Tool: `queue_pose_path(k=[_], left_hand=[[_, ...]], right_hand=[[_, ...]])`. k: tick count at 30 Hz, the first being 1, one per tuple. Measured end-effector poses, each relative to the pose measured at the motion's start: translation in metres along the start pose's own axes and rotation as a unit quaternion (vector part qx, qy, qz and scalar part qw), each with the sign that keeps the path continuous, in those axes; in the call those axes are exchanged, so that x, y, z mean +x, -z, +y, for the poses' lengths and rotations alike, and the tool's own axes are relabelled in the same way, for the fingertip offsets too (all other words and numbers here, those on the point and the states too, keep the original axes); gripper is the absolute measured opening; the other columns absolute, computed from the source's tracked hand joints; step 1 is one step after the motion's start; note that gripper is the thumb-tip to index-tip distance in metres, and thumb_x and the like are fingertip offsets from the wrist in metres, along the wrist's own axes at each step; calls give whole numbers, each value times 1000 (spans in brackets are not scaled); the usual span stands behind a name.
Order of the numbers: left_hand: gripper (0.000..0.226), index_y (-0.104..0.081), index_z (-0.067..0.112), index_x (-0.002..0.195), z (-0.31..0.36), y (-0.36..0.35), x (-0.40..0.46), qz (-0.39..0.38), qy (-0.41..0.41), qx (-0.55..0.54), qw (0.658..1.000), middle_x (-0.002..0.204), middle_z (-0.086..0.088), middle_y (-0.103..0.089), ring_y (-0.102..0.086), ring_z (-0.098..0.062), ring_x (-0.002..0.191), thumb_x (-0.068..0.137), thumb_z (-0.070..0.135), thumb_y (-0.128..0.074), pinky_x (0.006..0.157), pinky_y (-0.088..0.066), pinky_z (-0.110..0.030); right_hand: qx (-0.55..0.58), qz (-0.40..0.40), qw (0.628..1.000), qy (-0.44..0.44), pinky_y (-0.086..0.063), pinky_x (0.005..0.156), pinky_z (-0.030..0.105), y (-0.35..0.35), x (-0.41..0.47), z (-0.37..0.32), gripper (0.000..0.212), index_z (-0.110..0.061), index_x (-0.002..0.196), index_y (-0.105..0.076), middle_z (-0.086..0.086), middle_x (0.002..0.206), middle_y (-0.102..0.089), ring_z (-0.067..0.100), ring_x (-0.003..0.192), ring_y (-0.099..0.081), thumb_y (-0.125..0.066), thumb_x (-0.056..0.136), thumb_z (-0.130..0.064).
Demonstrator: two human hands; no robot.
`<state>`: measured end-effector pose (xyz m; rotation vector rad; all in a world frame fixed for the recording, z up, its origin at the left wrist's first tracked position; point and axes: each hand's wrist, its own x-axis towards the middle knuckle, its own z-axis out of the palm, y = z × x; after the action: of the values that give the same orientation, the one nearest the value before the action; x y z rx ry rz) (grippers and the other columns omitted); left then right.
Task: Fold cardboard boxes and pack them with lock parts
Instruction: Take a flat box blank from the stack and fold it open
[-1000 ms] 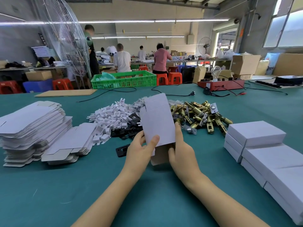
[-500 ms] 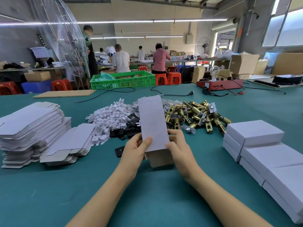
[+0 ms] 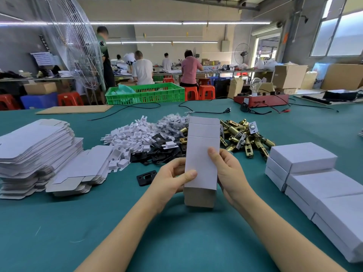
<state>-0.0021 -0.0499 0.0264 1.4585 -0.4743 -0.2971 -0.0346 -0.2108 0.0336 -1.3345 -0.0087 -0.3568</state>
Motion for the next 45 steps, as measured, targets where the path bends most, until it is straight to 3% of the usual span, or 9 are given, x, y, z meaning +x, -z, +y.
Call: queue_pose_path(k=[8, 12, 19, 23, 29, 32, 36, 40, 45], left_hand=[[44, -65, 15, 107, 8, -9, -3, 63, -38, 1, 997, 97, -1, -76, -72, -17, 92, 73, 43, -70, 74, -59, -29], [12, -64, 25, 94, 10, -13, -3, 165, -143, 91, 971, 83, 7, -72, -65, -6, 77, 86, 25, -73, 66, -51, -16], [29, -69, 2, 99, -7, -17, -3, 383, -373, 486, 691, 76, -5, -72, -65, -26, 58, 80, 24, -74, 54, -41, -28], [30, -64, 1, 107, -8, -14, 0, 366, -435, 552, 610, 104, -12, -75, -75, -23, 83, 99, 24, -47, 56, -54, -29], [40, -69, -8, 110, -17, -22, -3, 214, -436, 564, 668, 121, -24, -66, -69, -31, 105, 89, 24, -57, 76, -60, -34], [40, -69, -5, 113, -15, -24, -4, 177, -409, 526, 724, 125, -24, -63, -67, -34, 110, 92, 25, -54, 87, -58, -40], [36, -64, 4, 118, -8, -22, -3, 199, -339, 422, 817, 128, -15, -58, -56, -28, 118, 97, 29, -51, 100, -45, -37], [49, -42, 29, 137, 3, -19, -4, 180, -135, 166, 960, 124, 6, -60, -58, -5, 112, 93, 49, -51, 93, -46, -25], [42, -53, 26, 130, 6, -15, -2, 104, -148, 126, 975, 108, 10, -69, -66, -7, 97, 94, 44, -45, 82, -54, -26]], right_hand=[[-35, -27, 998, 52, -53, 67, 23, -7, -4, -3, 41, -9, 105, -61, 2, 96, -72, 11, 84, -68, -64, 79, -41], [-102, 38, 988, 112, -49, 67, 14, -12, -8, -4, 17, -24, 100, -60, -8, 90, -69, 1, 78, -64, -66, 86, -33], [-49, 26, 989, 135, -53, 86, 28, -43, -29, 4, 19, -32, 110, -51, -13, 106, -67, 3, 99, -64, -58, 94, -24], [22, -45, 992, 119, -52, 92, 34, -45, -32, 1, 35, -23, 116, -48, -5, 106, -69, 13, 104, -64, -56, 82, -18], [-29, 41, 992, 116, -51, 72, 19, -31, -21, 6, 7, -18, 99, -56, -7, 87, -72, 6, 84, -67, -60, 93, -16], [-65, 68, 989, 112, -53, 74, 38, -18, -13, 3, 2, -15, 94, -56, 0, 87, -68, 12, 80, -63, -57, 94, -16], [-59, 41, 992, 103, -52, 84, 52, -5, -5, -2, 7, -12, 98, -57, 10, 92, -65, 23, 86, -59, -56, 95, -19], [-28, -59, 994, 92, -58, 75, 32, 0, -4, -6, 33, -10, 106, -56, -2, 88, -71, 16, 85, -65, -58, 82, -33], [-52, -57, 993, 94, -54, 81, 40, -2, -6, -7, 24, -14, 107, -56, 0, 93, -70, 15, 86, -64, -55, 88, -27]])
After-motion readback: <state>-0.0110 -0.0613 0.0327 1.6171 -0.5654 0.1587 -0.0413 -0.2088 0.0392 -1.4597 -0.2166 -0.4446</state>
